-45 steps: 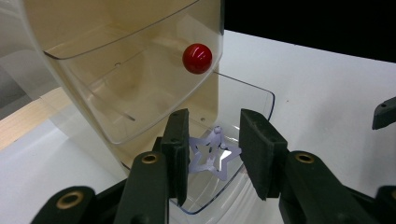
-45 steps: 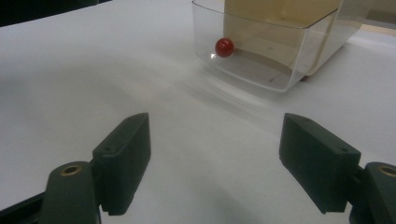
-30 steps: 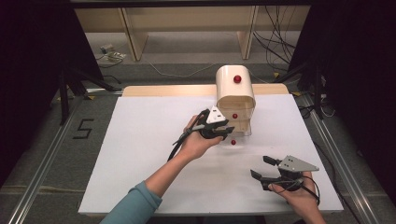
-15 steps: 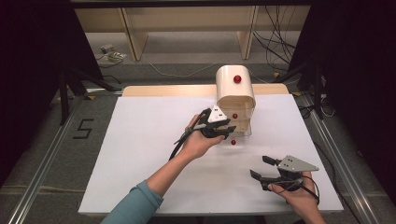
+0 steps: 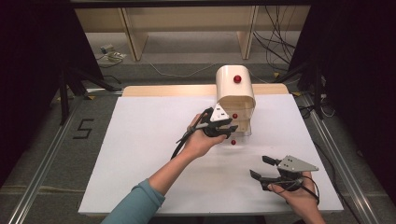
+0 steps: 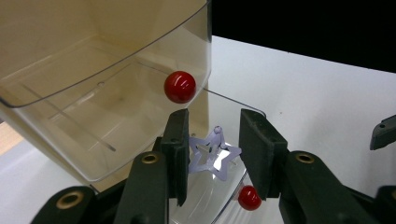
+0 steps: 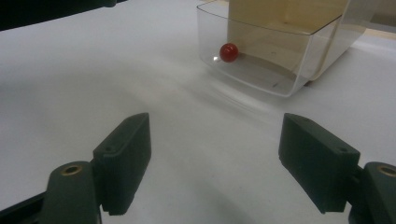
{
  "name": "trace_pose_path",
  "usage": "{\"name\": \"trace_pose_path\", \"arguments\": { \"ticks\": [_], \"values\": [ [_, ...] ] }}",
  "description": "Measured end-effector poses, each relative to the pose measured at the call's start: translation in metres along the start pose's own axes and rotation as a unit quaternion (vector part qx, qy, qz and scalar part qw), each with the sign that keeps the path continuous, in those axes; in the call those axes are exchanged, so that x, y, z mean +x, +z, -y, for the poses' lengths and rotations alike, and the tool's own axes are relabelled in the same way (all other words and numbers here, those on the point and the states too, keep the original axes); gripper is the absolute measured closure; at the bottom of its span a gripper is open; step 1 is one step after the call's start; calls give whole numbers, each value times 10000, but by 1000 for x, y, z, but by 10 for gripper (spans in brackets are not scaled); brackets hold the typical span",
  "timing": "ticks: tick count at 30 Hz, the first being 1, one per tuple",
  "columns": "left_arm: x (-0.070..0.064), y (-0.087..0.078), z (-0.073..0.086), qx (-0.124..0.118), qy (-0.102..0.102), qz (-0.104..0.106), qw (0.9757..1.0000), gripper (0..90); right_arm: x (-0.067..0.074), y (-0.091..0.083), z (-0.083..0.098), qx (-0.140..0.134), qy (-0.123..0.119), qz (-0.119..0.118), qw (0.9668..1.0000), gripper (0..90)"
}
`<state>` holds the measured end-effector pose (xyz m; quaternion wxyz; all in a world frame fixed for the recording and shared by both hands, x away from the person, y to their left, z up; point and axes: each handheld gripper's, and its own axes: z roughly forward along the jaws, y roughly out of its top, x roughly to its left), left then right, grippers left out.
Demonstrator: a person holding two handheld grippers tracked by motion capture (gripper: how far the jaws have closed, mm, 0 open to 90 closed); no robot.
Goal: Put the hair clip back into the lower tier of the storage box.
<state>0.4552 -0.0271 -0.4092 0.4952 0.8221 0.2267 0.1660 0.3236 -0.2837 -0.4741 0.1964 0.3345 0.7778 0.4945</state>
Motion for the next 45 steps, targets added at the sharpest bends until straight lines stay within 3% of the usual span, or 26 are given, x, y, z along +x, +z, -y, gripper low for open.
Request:
{"name": "trace_pose_path", "arguments": {
  "ticks": [21,28,45],
  "values": [
    [-4,10,2,104,63,70,9999,635,0,0,0,-18,-41,-6,10000,257],
    [-4,10,3,113,104,-4,9999,621,0,0,0,-13,-39,-8,10000,256],
    [-6,-7,1,203,35,-261,9994,379,-1,0,0,-4,-39,1,10000,256]
  ]
}}
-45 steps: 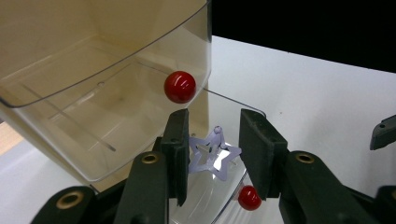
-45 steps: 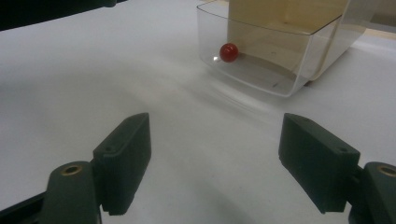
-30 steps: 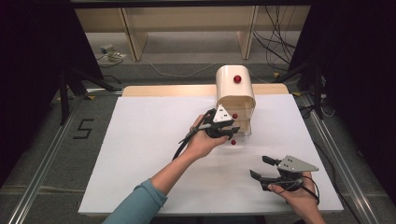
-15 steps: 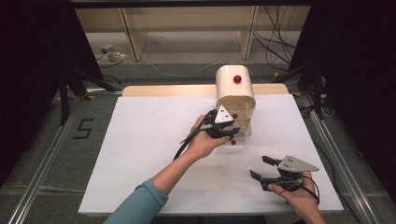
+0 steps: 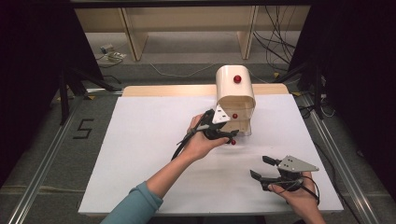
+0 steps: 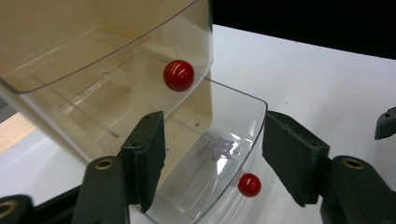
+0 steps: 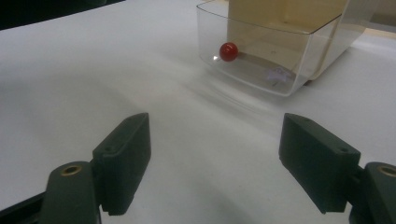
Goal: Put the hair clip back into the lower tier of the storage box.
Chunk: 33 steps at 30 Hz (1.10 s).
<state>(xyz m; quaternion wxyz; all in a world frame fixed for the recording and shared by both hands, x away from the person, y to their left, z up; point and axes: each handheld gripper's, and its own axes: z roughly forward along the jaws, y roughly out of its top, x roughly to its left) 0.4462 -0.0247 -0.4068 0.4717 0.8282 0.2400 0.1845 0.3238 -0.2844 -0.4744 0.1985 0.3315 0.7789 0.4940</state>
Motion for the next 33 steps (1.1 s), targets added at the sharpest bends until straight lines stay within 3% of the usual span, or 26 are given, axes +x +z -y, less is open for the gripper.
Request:
{"name": "trace_pose_path", "arguments": {
  "ticks": [12,23,33],
  "values": [
    [3,-16,5,38,8,-199,9998,289,0,0,0,12,38,13,10000,255],
    [7,-28,11,76,-44,-156,9998,266,0,0,0,-4,46,19,10000,254],
    [12,-53,26,-34,-220,-136,9997,231,0,0,0,0,45,7,10000,252]
  ]
}}
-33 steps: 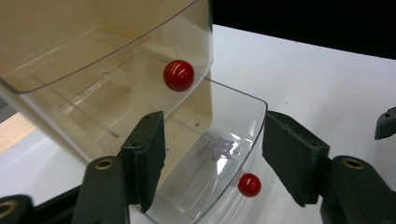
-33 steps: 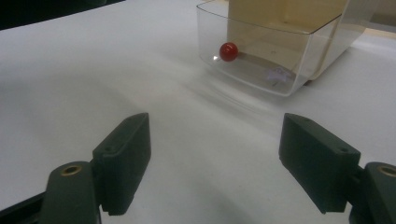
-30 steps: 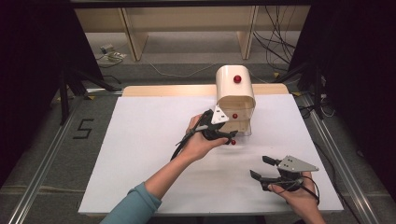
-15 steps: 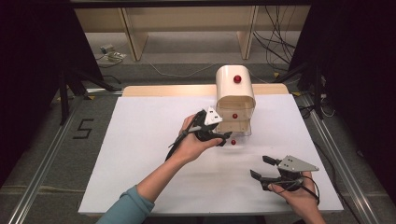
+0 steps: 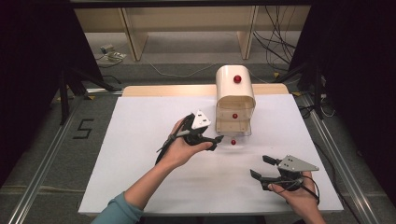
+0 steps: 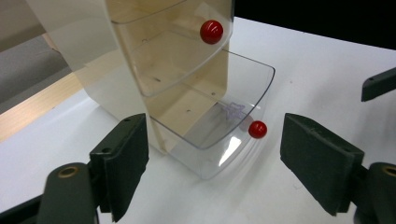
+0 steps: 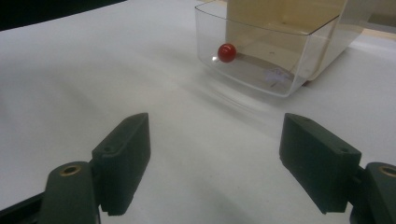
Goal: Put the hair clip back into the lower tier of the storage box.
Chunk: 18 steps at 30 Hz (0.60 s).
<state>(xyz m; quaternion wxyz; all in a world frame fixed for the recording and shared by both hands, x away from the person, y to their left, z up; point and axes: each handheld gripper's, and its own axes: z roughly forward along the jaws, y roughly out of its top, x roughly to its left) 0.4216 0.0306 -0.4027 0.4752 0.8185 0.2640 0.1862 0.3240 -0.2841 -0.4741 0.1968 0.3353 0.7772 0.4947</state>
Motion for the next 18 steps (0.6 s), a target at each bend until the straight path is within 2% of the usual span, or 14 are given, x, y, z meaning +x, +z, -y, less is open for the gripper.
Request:
{"name": "trace_pose_path", "arguments": {
  "ticks": [9,18],
  "values": [
    [10,-25,21,-19,-10,-4,10000,158,0,1,0,-3,6,1,10000,251],
    [22,-47,49,-7,-129,-93,9999,157,0,1,0,22,39,14,10000,249]
  ]
}}
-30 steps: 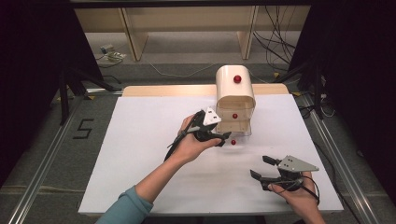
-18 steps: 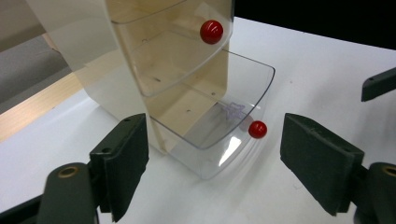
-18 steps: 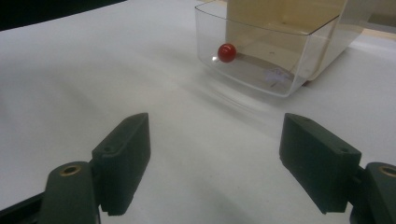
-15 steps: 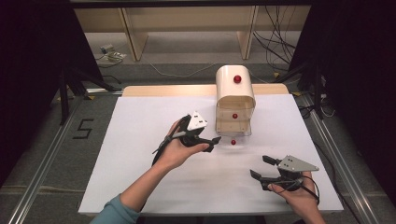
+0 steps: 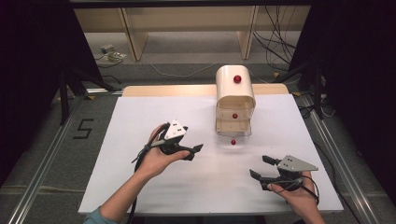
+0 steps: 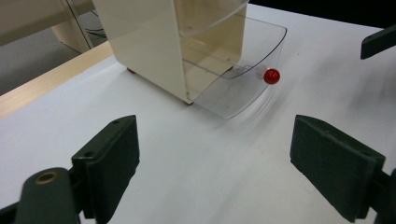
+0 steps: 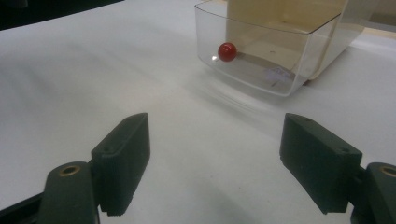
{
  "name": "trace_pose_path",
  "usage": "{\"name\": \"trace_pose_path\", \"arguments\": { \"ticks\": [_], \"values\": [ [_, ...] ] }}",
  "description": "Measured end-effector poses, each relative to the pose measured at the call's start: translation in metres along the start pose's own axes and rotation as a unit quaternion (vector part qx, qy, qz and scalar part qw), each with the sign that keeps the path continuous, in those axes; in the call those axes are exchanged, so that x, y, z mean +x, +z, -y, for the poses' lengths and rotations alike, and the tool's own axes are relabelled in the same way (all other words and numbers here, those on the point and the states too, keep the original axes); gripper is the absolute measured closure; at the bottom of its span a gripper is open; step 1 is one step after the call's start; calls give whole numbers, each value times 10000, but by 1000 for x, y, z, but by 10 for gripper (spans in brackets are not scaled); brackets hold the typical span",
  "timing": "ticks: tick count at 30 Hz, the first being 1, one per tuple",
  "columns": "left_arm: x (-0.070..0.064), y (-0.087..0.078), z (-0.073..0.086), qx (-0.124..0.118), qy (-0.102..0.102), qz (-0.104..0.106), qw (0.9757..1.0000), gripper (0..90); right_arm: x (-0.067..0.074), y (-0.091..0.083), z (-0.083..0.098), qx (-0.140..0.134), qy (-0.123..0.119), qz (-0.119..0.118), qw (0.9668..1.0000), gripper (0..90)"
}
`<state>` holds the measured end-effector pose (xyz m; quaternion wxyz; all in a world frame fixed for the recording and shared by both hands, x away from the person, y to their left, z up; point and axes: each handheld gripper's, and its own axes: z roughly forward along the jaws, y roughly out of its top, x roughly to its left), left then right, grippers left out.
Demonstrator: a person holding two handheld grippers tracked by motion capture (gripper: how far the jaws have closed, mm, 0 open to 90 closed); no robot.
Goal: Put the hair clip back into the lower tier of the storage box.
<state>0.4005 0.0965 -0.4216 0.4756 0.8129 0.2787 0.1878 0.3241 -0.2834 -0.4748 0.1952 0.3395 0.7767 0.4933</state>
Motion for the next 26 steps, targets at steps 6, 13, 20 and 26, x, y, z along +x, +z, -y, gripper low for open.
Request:
{"name": "trace_pose_path", "arguments": {
  "ticks": [6,13,20,26],
  "values": [
    [7,-16,20,-71,-49,-71,9999,157,0,0,0,-25,-25,-5,10000,248],
    [10,-39,50,-150,-149,-163,9996,157,0,-1,0,-14,-48,7,10000,248],
    [10,-61,80,-118,-320,-329,9989,157,2,-2,0,9,-48,8,10000,248],
    [4,-59,87,-34,-367,-261,9990,158,2,-2,0,12,-56,5,10000,248]
  ]
}}
